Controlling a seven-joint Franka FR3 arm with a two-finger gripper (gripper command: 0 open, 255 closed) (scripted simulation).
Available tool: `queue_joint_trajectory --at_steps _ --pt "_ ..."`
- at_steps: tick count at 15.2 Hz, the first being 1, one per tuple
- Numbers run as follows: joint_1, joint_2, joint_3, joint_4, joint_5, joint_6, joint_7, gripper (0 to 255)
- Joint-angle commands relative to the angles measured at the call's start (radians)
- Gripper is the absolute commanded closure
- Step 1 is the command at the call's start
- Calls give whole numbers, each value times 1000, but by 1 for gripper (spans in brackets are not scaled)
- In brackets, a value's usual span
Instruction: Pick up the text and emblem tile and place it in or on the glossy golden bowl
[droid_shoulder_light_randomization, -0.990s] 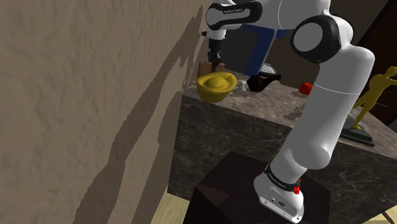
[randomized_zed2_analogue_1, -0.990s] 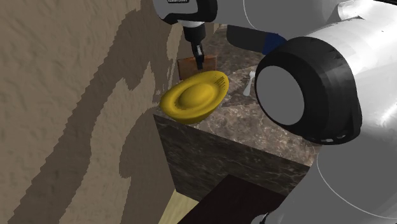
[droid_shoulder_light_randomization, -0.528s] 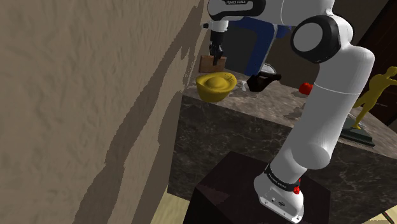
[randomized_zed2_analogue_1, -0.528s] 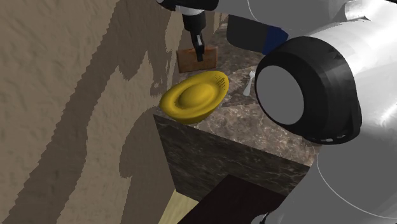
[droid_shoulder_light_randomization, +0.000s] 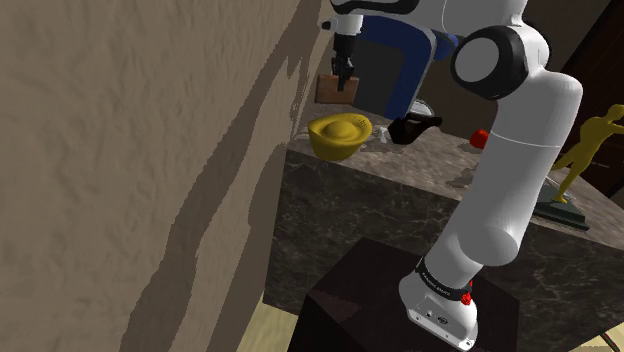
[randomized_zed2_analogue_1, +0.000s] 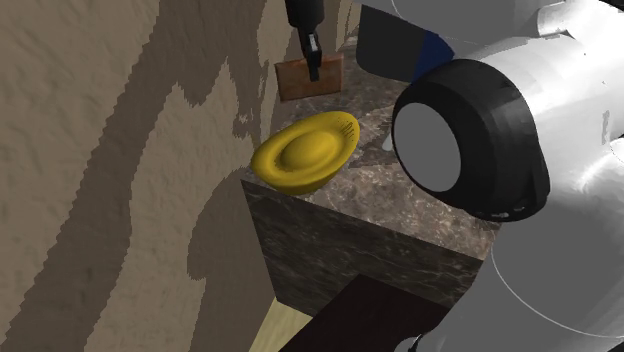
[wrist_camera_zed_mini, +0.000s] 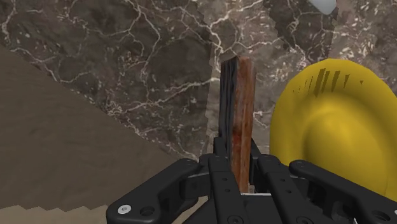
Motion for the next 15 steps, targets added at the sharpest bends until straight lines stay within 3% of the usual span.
queue_joint_trajectory --at_steps 1,12,15 --pt "-2 3 -1 33 1 -30 -3 255" --pt "-30 76 -7 273 30 -200 -31 255" --pt "38 -69 10 98 -27 -165 35 255"
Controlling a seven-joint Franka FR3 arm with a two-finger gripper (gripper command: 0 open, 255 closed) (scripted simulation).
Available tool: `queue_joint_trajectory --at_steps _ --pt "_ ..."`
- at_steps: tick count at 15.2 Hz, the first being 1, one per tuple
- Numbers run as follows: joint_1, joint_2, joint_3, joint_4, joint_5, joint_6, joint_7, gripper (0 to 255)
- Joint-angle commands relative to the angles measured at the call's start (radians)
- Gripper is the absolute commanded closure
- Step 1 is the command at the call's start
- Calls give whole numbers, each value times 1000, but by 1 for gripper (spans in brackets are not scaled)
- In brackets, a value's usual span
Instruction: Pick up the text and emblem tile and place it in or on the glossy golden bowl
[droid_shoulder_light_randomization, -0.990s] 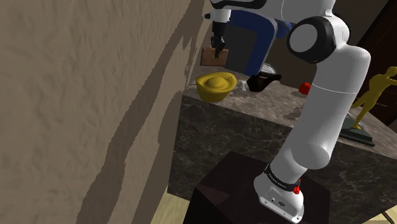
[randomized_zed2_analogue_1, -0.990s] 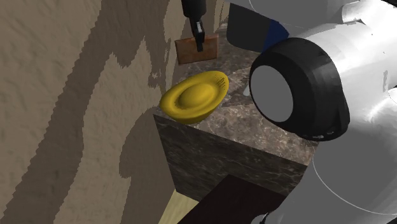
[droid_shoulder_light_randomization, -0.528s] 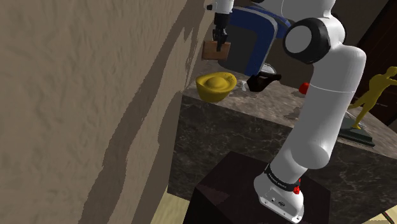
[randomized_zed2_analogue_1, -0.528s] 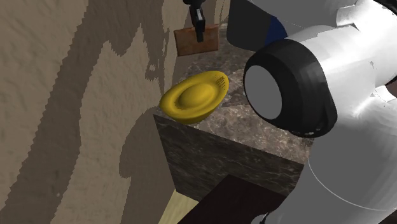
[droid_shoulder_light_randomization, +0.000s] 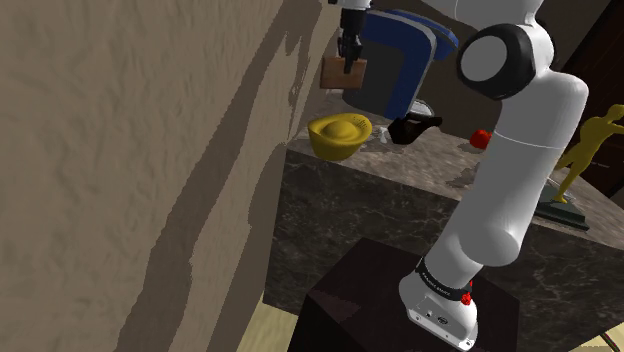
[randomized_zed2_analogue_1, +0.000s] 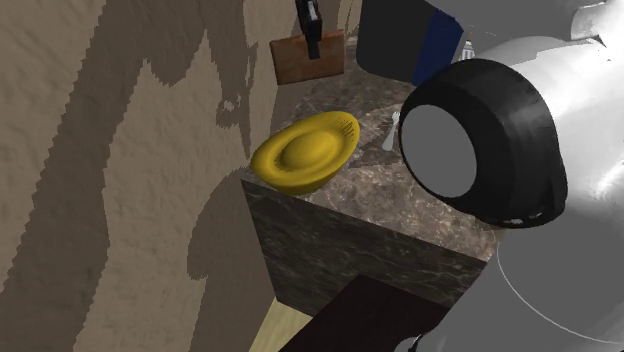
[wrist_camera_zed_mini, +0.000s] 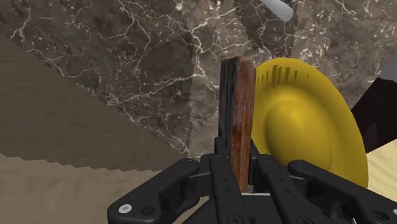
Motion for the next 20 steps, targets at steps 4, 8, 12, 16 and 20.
queue_joint_trajectory --at_steps 4,8,12,16,20 --pt "78 -207 47 -223 -74 21 113 255" --pt "117 -349 103 -359 -108 12 208 255" --pt "124 -404 123 -453 -116 48 243 255" --pt "123 -422 122 -525 -120 103 252 255" --pt "122 -436 121 -593 -123 157 259 255"
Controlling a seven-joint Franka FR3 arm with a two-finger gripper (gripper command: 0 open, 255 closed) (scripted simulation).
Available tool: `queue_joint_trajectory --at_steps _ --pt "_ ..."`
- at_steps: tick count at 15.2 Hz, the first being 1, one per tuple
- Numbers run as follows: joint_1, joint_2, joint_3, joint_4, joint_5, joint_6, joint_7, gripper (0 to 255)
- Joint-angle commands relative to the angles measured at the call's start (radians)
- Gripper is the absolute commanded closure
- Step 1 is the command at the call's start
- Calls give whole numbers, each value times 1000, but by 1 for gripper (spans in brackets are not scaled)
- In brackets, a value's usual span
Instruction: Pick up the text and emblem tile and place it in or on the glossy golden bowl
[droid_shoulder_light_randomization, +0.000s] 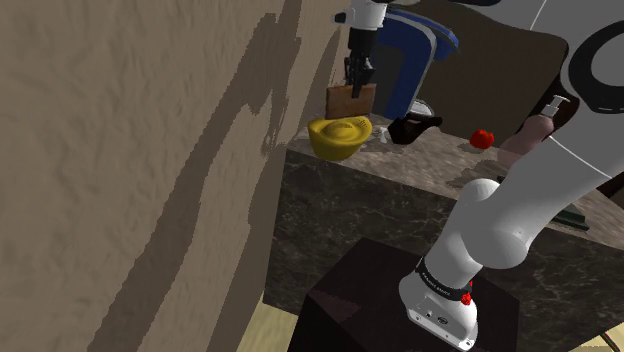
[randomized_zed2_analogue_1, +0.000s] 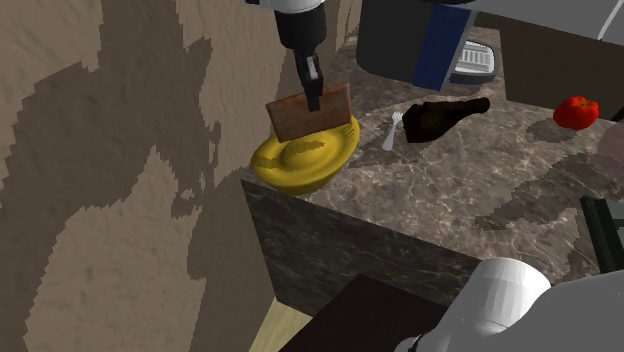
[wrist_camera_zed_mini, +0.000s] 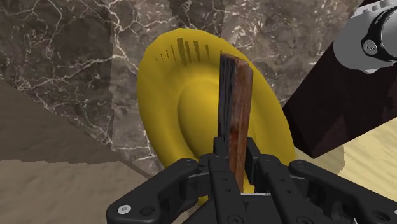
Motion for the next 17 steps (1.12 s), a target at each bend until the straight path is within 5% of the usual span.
queue_joint_trajectory --at_steps 1,13,14,17 --pt "-1 -3 -1 -32 -1 30 4 255" --pt "-1 -13 -4 -101 -5 88 11 255" --pt "-1 -13 -5 -101 -5 88 10 0" --pt "-1 -13 -5 -101 -5 88 10 0"
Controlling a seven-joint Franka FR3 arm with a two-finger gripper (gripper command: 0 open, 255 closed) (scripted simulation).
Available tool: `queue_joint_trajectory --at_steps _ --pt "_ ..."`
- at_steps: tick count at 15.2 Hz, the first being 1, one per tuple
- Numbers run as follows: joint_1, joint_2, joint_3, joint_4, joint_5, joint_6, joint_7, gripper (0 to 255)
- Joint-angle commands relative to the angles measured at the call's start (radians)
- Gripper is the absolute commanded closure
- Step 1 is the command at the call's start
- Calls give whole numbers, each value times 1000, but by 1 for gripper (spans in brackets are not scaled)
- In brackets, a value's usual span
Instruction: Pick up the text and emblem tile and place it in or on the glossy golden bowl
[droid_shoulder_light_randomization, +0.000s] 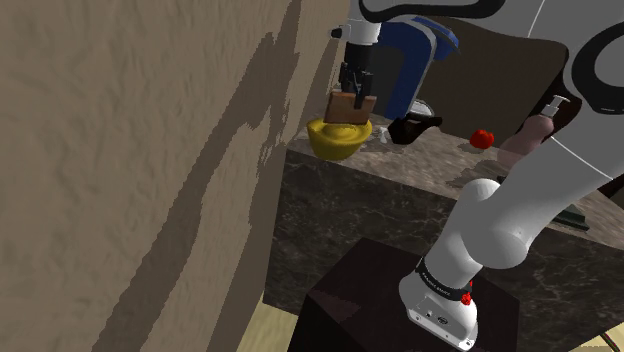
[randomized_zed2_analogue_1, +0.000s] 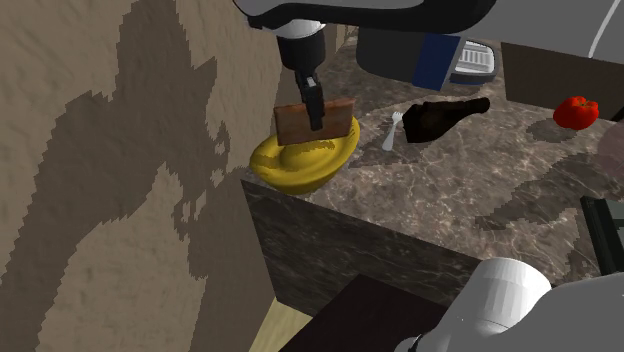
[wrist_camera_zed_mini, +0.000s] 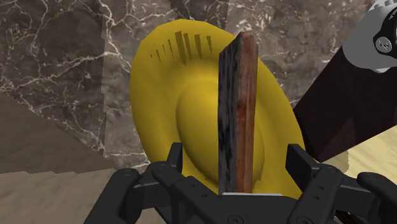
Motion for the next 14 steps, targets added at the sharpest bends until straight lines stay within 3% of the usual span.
queue_joint_trajectory --at_steps 1,2,6,14 --pt "0 0 0 0 0 0 0 0" --pt "0 0 0 0 0 0 1 0" --pt "7 39 7 165 13 -127 -10 0" --pt "7 39 7 165 13 -127 -10 0"
